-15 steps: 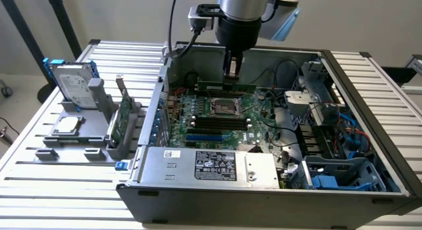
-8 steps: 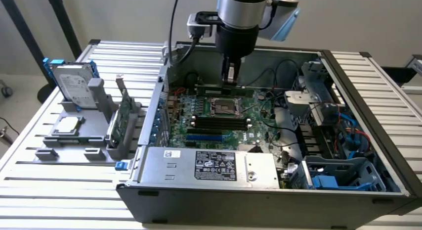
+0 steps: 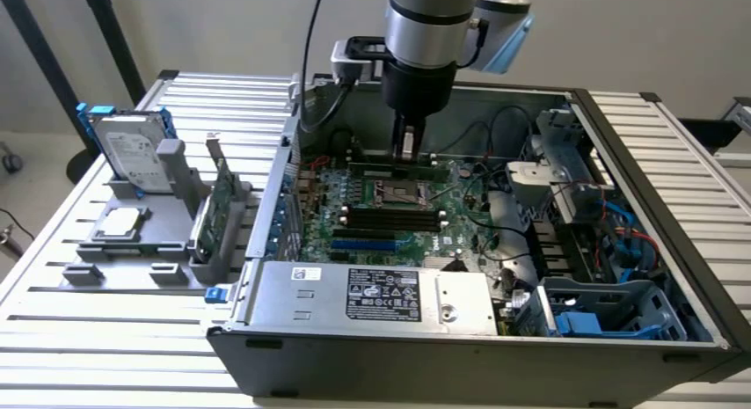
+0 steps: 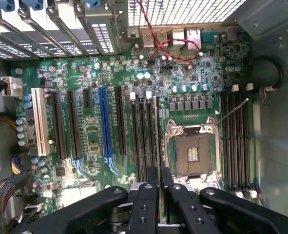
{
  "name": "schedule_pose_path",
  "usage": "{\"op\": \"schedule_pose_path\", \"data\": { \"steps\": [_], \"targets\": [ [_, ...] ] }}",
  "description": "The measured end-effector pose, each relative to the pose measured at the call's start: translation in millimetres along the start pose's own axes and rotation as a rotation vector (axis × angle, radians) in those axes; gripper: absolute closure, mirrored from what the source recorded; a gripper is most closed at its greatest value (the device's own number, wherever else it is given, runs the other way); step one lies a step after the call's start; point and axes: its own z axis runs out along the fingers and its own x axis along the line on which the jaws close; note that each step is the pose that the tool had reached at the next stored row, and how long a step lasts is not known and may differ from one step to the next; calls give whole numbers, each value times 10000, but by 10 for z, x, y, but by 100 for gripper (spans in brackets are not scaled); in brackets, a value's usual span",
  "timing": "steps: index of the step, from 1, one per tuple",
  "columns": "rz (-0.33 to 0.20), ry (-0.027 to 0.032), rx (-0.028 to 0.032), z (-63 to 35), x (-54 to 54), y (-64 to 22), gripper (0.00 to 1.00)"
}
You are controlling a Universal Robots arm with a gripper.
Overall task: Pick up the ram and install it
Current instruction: 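Insert the ram into the slot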
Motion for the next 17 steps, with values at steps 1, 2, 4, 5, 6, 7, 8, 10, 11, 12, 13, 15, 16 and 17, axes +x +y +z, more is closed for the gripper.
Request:
{"op": "schedule_pose_path", "data": {
  "steps": [1, 2, 4, 5, 6, 7, 8, 10, 11, 12, 13, 15, 16, 17],
  "targets": [
    [0, 0, 0, 18, 6, 1, 86],
    [0, 3, 0, 35, 13, 1, 86],
    [0, 7, 0, 70, 26, 1, 86],
    [1, 9, 1, 89, 33, 1, 86],
    [0, 11, 2, 107, 40, 0, 86],
    [1, 16, 1, 124, 48, 0, 86],
    [1, 19, 2, 141, 55, -1, 86],
    [0, 26, 3, 177, 68, -2, 86],
    [0, 31, 3, 195, 75, -3, 86],
    [1, 39, 4, 210, 81, -4, 86],
    [1, 51, 5, 223, 85, -4, 86],
    [2, 85, 9, 248, 91, -6, 86],
    [2, 103, 11, 261, 94, -7, 86],
    [1, 125, 13, 271, 97, -7, 86]
  ]
}}
